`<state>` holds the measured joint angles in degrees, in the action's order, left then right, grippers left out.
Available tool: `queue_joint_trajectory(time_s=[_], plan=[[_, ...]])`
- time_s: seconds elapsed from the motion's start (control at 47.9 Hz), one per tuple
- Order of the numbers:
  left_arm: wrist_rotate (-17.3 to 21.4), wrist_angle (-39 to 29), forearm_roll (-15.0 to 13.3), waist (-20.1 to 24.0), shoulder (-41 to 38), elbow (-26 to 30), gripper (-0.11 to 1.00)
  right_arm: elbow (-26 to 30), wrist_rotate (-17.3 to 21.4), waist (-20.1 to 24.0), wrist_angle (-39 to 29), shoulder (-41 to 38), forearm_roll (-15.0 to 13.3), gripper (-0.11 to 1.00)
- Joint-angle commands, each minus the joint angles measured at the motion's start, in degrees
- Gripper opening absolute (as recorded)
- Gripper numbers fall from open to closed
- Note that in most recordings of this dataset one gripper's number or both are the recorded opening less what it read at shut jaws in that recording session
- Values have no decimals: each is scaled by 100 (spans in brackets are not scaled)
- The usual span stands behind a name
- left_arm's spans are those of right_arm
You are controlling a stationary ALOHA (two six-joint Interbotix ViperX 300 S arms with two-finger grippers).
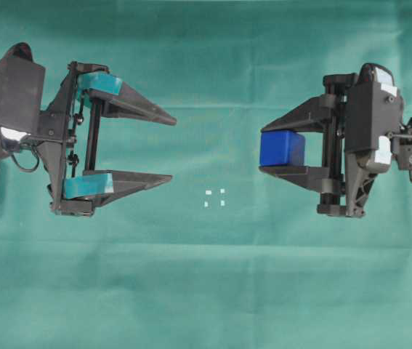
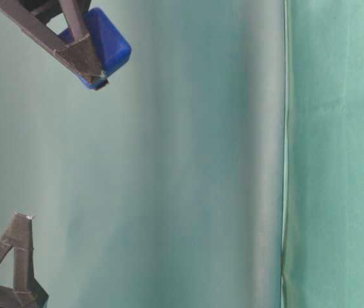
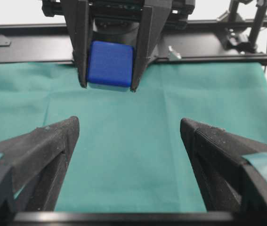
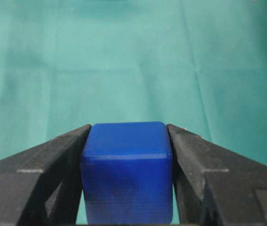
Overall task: Handover the blue block to the right arm after grasping it with the left arm, then place it in the designated position.
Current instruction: 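Move the right gripper with the cube over the white marker spot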
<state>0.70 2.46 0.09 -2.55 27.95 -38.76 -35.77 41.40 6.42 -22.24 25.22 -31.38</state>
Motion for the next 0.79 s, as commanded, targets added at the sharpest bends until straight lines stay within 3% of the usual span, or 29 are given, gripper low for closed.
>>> queue_joint_trajectory(time_s=[0.0,0.501,0.772], plan=[[9,35,-9,-9,35,158,99,123,0,26,0,35,18,51],[0,26,-9,-9,35,158,99,114,0,26,0,9,18,51],[0,26,-9,-9,35,158,99,123,18,26,70,-510,18,51]])
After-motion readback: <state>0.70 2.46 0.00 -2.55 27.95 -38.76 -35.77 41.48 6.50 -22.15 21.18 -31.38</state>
